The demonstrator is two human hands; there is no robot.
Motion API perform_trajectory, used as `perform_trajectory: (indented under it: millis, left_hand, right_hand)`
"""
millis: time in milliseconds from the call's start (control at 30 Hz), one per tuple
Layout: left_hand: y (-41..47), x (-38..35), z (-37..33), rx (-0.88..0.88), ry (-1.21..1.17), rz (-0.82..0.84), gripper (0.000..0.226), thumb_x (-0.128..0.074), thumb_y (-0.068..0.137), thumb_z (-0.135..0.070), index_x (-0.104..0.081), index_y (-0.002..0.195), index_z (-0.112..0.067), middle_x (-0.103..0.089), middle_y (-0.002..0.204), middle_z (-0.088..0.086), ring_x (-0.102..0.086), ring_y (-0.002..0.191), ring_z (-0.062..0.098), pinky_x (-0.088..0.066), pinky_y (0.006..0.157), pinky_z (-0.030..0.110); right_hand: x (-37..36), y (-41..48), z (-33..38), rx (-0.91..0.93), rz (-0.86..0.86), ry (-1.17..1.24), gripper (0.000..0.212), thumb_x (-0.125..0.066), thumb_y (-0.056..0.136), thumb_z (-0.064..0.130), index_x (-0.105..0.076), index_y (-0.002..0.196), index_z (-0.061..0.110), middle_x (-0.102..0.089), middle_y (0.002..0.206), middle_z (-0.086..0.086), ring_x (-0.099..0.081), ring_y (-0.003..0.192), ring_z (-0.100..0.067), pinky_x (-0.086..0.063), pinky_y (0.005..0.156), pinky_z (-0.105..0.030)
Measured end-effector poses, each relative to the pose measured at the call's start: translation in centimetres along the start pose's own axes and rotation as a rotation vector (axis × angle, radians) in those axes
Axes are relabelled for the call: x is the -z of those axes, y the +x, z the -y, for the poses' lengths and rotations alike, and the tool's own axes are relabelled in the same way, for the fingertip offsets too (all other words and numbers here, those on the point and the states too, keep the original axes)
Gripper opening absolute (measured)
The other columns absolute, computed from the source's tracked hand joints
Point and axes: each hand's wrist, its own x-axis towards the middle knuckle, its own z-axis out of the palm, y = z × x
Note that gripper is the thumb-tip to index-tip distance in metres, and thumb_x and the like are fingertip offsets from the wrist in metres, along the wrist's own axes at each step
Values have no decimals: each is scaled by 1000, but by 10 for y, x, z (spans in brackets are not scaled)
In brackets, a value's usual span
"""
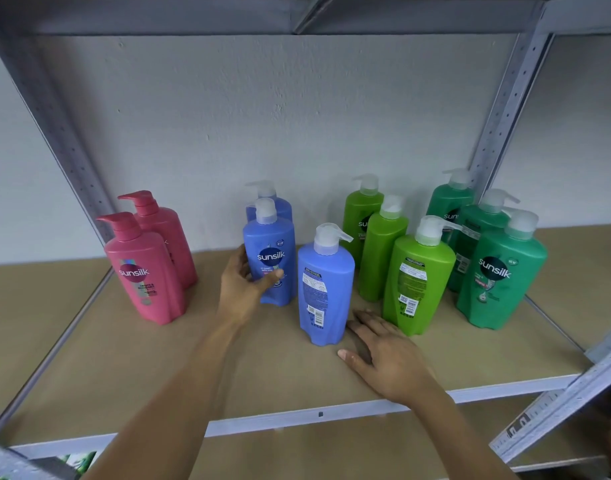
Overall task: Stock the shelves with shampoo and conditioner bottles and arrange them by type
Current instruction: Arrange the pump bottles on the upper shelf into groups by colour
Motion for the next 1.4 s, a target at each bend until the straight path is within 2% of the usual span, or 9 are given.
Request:
perform_trajectory:
  millis: [167,400,567,767,900,1000,1133,1233,1400]
  left_hand:
    - [-5,7,32,117,323,85,66,-94,67,-29,-59,123,-24,-73,110,-14,-69,98,1,-57,90,32]
    - [4,18,34,135,323,184,67,-94,67,-26,-61,125,-22,-74,113,-12,-70,102,3,-55,97,38]
    - [-1,21,33,146,303,198,75,-92,58,-45,-64,124,-25,-74,113,-14,-70,104,4,-55,97,40]
    - [-4,21,32,133,304,195,77,-92,58,-49,-63,126,-26,-73,116,-15,-69,106,3,-55,98,41]
    - [-9,21,30,114,364,189,77,-90,63,-49,-56,130,-34,-70,120,-20,-66,109,1,-54,100,40]
    - [-21,24,24,73,476,206,78,-86,75,-42,-45,141,-34,-60,130,-23,-59,117,3,-49,100,32]
    - [-40,50,33,-57,767,237,81,-71,85,-55,-39,152,-23,-51,146,-8,-53,128,18,-41,104,30]
    - [-52,79,44,-114,913,251,87,-48,79,-74,-52,144,-15,-47,153,5,-47,138,25,-32,115,35]
    - [-70,121,51,-165,1059,256,81,-35,83,-79,-56,142,-27,-42,157,-5,-33,147,12,-19,121,33]
  right_hand:
    - [0,0,-1,2,7,-2,84,-14,86,80,-34,155,36,-25,166,7,-21,153,-13,-14,122,-26]
    - [0,0,-1,4,-2,6,85,-17,85,82,-33,154,36,-25,166,7,-21,152,-14,-13,121,-25]
    - [-3,1,-3,8,-16,6,82,-16,86,80,-33,154,37,-26,165,7,-23,152,-14,-15,122,-27]
    - [-4,2,-3,16,-28,0,78,-26,90,79,-32,155,36,-24,166,8,-21,153,-14,-14,122,-27]
    - [-5,3,-3,12,-57,68,78,-33,88,78,-37,153,34,-32,162,10,-29,149,-12,-25,120,-28]
    - [-2,3,0,-26,-131,257,79,-52,84,74,-43,149,30,-48,151,11,-46,137,-11,-39,109,-26]
    - [5,8,12,-62,-218,768,79,-82,83,38,-44,151,24,-53,145,18,-48,133,5,-38,110,-20]
    - [15,18,19,-30,-92,1079,80,-83,82,12,-41,149,22,-52,145,16,-49,133,5,-41,109,-18]
    - [21,37,16,43,88,1317,84,-79,77,-7,-41,149,14,-58,145,-2,-55,134,-17,-47,109,-33]
